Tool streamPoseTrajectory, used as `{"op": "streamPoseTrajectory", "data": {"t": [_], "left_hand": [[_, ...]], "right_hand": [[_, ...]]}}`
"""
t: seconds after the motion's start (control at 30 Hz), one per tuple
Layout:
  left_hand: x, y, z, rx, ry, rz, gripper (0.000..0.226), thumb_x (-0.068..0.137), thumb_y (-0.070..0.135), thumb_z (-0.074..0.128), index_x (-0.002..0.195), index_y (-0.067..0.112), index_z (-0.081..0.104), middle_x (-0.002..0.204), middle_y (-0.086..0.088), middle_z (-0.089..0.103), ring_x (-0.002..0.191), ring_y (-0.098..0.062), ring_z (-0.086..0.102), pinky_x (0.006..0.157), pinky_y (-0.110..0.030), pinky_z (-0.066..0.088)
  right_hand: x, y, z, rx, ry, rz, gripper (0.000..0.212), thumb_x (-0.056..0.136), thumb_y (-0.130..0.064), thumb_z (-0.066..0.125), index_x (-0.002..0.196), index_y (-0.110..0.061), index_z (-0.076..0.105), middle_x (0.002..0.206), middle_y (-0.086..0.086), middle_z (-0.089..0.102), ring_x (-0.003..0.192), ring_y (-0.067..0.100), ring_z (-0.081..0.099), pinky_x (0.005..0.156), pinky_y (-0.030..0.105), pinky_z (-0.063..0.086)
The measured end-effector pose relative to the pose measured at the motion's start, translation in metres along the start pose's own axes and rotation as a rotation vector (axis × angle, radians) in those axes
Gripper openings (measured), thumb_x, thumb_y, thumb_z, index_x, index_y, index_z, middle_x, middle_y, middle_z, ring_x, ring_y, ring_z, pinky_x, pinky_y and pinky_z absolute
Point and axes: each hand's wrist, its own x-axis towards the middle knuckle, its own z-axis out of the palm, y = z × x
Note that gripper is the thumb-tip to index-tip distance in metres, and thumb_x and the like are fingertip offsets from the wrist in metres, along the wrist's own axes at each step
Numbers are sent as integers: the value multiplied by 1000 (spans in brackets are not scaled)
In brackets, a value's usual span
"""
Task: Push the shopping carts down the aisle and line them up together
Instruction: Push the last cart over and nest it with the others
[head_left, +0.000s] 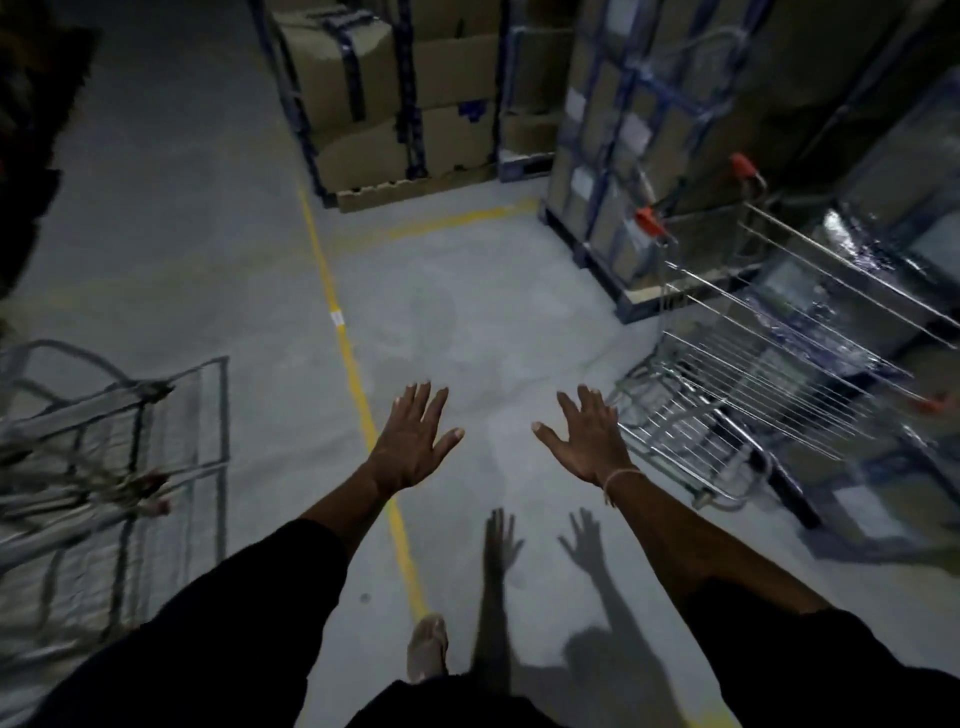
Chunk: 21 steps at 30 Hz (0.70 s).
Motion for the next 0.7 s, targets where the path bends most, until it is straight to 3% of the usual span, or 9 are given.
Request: {"op": "streamPoseTrajectory", "data": {"t": [0.23, 0.53, 0.7], "left_hand": [[125, 5, -21, 38, -34, 210, 114, 82, 90, -7, 166, 15, 13, 172, -17, 1, 159, -35, -5, 126, -45, 0], [243, 9, -31, 67, -85, 364, 113, 83, 89, -5, 166, 14, 12, 172, -17, 1, 159, -35, -5, 123, -41, -3], [332, 29, -34, 94, -107, 408, 113, 81, 89, -6, 166, 15, 9, 172, -16, -3, 159, -34, -9, 122, -40, -7]], "right_hand": [[60, 26, -27, 14, 141, 167, 89, 98, -76, 45, 166, -20, 33, 176, 17, 16, 164, 33, 8, 132, 51, 3], [139, 45, -52, 86, 161, 318, 87, 100, -76, 42, 169, -24, 25, 178, 11, 9, 165, 27, -1, 131, 48, -6], [209, 73, -75, 89, 217, 314, 86, 101, -74, 44, 168, -24, 27, 177, 11, 12, 164, 29, 2, 131, 48, -3]]}}
